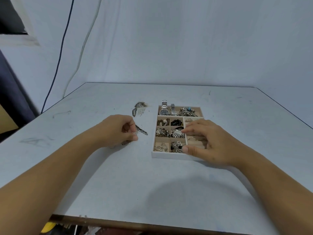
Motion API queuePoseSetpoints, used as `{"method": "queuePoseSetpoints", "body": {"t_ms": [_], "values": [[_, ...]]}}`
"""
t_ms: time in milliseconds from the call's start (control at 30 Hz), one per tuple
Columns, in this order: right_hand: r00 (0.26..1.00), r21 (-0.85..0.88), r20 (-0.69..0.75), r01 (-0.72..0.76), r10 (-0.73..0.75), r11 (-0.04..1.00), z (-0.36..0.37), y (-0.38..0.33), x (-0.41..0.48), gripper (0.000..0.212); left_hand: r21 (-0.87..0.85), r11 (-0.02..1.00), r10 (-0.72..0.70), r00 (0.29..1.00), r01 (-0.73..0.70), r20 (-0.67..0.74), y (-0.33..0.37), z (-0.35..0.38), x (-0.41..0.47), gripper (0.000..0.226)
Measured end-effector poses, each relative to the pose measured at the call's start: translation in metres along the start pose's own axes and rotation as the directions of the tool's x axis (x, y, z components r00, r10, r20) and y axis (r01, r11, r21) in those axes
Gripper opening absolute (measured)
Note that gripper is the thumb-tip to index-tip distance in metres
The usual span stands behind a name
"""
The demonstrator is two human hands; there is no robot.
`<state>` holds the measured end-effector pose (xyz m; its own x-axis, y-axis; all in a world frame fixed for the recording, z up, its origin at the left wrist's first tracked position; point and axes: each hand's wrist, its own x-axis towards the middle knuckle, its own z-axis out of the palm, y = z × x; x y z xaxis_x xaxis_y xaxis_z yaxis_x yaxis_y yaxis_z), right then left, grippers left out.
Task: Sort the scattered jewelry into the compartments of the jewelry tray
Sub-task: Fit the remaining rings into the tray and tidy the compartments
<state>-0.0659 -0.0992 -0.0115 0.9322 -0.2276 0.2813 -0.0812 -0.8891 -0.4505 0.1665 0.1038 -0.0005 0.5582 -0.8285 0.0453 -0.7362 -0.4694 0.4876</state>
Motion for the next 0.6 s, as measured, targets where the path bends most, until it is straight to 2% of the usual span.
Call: {"method": "queuePoseSetpoints", "body": {"t_ms": [133,300,433,600], "values": [[0.994,-0.060,0.013,0.110,-0.110,0.992,0.006,-0.028,0.015,0.045,0.005,0.998,0.068,0.972,-0.069,-0.226,-0.017,-0.016,-0.020,0.014],[0.971,-0.117,0.097,0.231,-0.220,0.966,0.029,-0.067,0.047,0.033,0.022,0.998,0.062,0.931,-0.058,-0.360,-0.042,-0.024,-0.041,0.013],[0.969,-0.154,0.202,0.174,-0.141,0.973,0.043,-0.087,0.077,0.031,0.024,0.997,0.080,0.890,-0.078,-0.450,-0.054,-0.010,-0.050,0.015],[0.942,-0.128,0.332,0.084,-0.037,0.988,0.058,-0.096,0.102,0.028,0.049,0.992,0.129,0.885,-0.119,-0.447,-0.062,-0.005,-0.050,0.018]]}}
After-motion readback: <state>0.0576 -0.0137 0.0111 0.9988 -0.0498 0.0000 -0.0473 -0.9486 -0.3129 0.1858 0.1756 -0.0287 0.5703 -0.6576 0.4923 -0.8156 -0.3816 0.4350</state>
